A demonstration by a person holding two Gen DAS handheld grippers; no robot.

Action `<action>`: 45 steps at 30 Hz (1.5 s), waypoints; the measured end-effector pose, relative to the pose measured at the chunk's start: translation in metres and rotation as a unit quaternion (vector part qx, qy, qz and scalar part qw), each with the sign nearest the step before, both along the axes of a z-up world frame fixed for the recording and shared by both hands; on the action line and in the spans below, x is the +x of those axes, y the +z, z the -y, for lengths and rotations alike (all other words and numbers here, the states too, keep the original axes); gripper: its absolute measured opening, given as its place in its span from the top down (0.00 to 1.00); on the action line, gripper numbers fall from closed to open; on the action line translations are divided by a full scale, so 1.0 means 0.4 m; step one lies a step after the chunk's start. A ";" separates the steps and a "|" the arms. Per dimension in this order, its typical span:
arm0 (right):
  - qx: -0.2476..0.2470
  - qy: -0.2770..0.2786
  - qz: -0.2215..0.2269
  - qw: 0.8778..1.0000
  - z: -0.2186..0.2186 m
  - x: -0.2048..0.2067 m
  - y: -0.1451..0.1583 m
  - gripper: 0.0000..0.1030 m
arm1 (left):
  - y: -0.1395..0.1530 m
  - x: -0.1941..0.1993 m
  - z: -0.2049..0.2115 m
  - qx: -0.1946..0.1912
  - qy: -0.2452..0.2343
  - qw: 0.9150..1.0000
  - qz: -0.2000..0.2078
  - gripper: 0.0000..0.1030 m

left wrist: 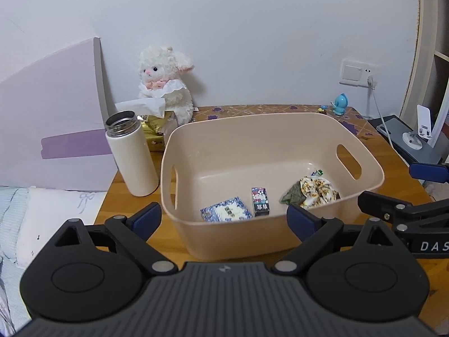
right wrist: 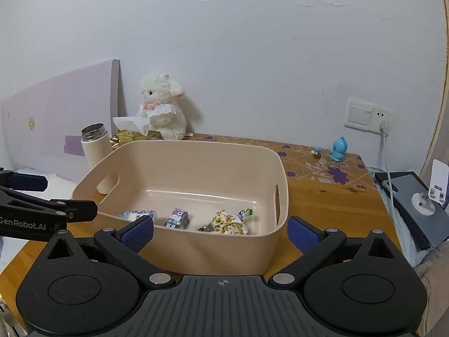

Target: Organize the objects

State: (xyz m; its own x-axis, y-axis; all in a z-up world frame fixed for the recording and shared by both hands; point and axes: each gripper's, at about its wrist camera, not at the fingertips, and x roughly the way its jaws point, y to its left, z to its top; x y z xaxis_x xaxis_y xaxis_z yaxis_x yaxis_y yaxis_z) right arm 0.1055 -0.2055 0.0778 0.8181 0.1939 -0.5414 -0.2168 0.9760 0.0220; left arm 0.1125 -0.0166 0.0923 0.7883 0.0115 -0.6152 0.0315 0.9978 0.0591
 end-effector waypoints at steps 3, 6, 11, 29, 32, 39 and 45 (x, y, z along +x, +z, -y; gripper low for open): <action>0.001 0.000 0.002 1.000 0.003 -0.029 0.006 0.00 | 0.007 -0.036 -0.002 -0.005 -0.001 1.000 0.008 0.06; 0.000 -0.002 0.000 1.000 0.009 -0.055 0.009 0.00 | 0.014 -0.069 -0.005 -0.010 0.000 1.000 0.011 0.06; -0.002 -0.004 0.006 1.000 0.020 -0.103 0.014 0.00 | 0.014 -0.114 -0.004 -0.005 -0.002 1.000 0.013 0.06; -0.005 -0.007 0.021 1.000 0.046 -0.227 0.050 0.00 | 0.039 -0.262 0.011 -0.014 -0.024 0.999 0.022 0.06; -0.007 -0.006 0.019 1.000 0.046 -0.236 0.053 0.00 | 0.047 -0.278 0.012 -0.013 -0.025 0.999 0.027 0.06; -0.014 -0.002 0.021 1.000 0.044 -0.263 0.061 0.00 | 0.059 -0.309 0.010 -0.011 -0.023 0.999 0.039 0.06; -0.015 0.001 0.020 1.000 0.045 -0.268 0.062 0.00 | 0.055 -0.317 0.000 -0.010 -0.017 0.999 0.035 0.06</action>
